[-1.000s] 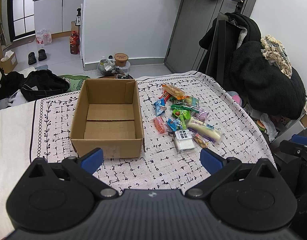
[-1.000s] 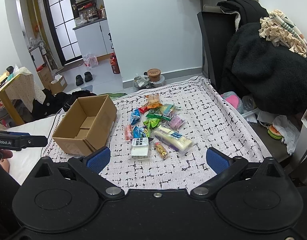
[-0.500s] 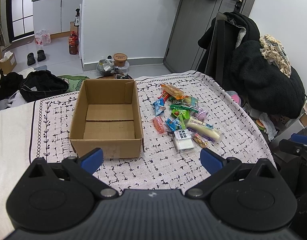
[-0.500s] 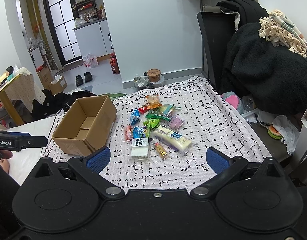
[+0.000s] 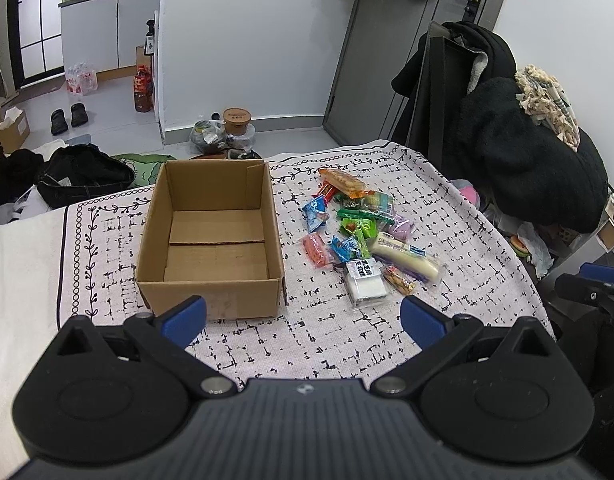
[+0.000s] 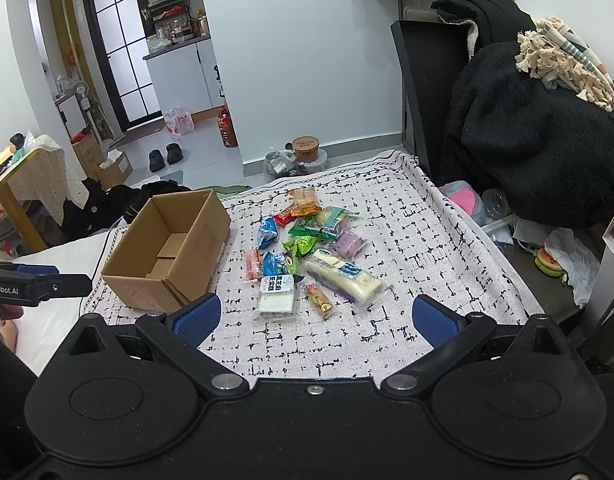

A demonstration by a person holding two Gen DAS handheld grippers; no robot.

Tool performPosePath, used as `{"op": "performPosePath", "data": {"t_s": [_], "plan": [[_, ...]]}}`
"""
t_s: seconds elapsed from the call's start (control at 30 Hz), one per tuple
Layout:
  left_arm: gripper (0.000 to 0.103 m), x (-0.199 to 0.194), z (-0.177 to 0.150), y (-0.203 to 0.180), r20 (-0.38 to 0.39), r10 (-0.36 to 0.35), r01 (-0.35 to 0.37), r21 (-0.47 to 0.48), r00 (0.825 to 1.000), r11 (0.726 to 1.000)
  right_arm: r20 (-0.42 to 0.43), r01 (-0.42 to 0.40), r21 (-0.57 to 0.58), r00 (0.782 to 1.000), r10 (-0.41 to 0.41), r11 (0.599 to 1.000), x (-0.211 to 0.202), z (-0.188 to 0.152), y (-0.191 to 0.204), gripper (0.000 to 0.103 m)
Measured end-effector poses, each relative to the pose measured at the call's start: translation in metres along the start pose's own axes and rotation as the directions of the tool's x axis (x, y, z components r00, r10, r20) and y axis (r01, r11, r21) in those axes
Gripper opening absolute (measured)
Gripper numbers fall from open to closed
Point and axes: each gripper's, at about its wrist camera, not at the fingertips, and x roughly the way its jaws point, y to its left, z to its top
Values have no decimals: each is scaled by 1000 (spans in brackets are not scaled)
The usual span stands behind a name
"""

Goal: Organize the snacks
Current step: 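Grasp the white black-text packet with the left gripper while the right grasps the cream bar packet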

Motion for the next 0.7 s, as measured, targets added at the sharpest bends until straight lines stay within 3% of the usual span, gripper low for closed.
{"op": "performPosePath", "data": {"t_s": [0.33, 0.5, 0.7], "plan": [[103, 19, 7, -5, -12, -23, 23, 48, 1000, 999, -16, 18, 14, 1000, -18, 1000, 15, 0, -7, 103], [103, 40, 15, -10, -44, -82, 85, 76, 996, 993, -28, 15, 16, 999, -14, 1000, 26, -1, -12, 103], [103, 63, 26, -17, -56, -93, 100, 136, 994, 986, -38, 11, 27, 999, -10, 1000, 43, -2, -19, 103]]}}
